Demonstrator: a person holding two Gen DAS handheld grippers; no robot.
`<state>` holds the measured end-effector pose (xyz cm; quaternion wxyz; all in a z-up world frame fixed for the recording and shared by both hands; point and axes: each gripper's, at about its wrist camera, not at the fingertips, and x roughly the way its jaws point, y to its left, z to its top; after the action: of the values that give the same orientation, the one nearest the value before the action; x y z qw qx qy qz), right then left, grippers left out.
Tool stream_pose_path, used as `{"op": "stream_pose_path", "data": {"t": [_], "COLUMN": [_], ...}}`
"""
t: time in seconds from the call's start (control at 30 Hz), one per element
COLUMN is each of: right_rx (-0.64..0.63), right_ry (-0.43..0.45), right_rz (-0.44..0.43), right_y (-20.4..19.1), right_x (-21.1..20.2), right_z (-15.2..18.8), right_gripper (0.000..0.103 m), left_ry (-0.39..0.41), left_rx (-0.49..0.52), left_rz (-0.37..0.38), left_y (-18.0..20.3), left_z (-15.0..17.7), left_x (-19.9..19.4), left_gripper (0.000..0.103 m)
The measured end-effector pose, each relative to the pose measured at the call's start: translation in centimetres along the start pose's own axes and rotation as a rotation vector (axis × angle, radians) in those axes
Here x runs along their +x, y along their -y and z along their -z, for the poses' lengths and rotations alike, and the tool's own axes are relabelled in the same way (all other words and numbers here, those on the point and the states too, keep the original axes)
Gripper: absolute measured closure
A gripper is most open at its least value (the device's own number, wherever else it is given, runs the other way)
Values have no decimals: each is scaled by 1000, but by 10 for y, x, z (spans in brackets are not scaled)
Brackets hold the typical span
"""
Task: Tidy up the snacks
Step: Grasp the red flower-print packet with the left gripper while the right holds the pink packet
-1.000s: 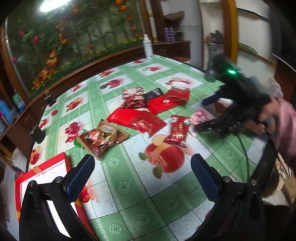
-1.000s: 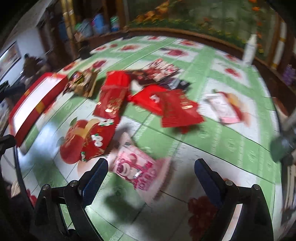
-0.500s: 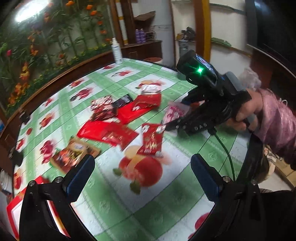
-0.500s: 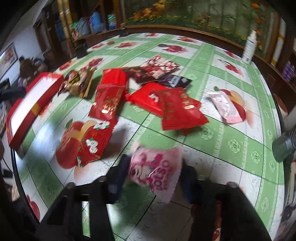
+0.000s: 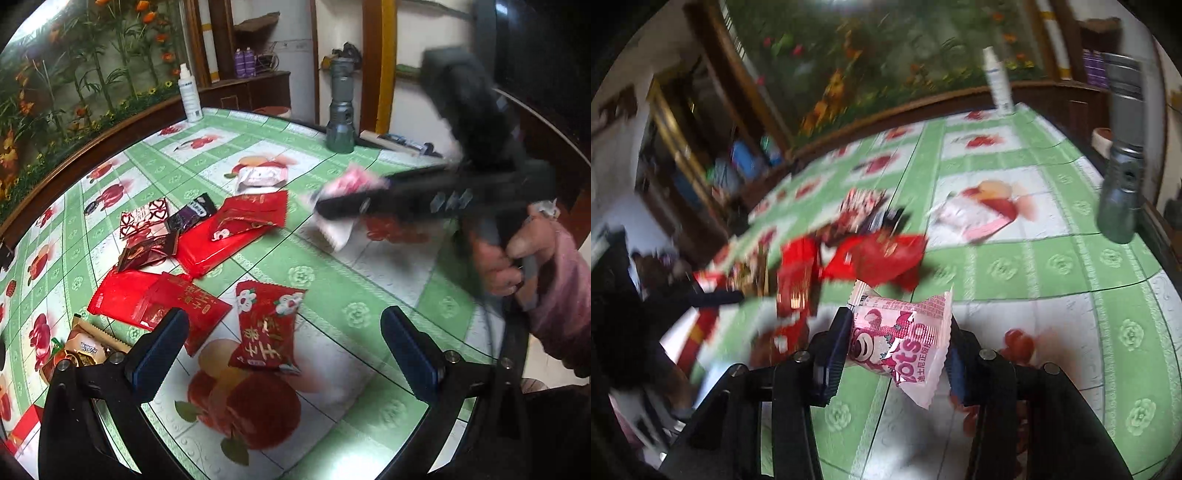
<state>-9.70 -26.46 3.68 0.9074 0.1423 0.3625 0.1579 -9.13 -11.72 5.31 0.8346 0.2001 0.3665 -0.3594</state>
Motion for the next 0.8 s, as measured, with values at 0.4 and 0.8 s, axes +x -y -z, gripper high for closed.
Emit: {"op": "stream_pose_path", "data": {"t": [0.4, 0.8], "right_rx": [87, 44], "right_ry": [30, 44], "right_rz": [-48, -28], "right_y": [15, 8], "right_x": [-1, -1], "right_z": [-6, -2], "right_gripper": [55, 55], "left_ry": [-76, 62], "left_rx": [-66, -230], "left_rz": [36, 137], "left_y": [-12, -20], "left_z": [3, 21], "left_x": [35, 1], "left_gripper": [64, 65]}}
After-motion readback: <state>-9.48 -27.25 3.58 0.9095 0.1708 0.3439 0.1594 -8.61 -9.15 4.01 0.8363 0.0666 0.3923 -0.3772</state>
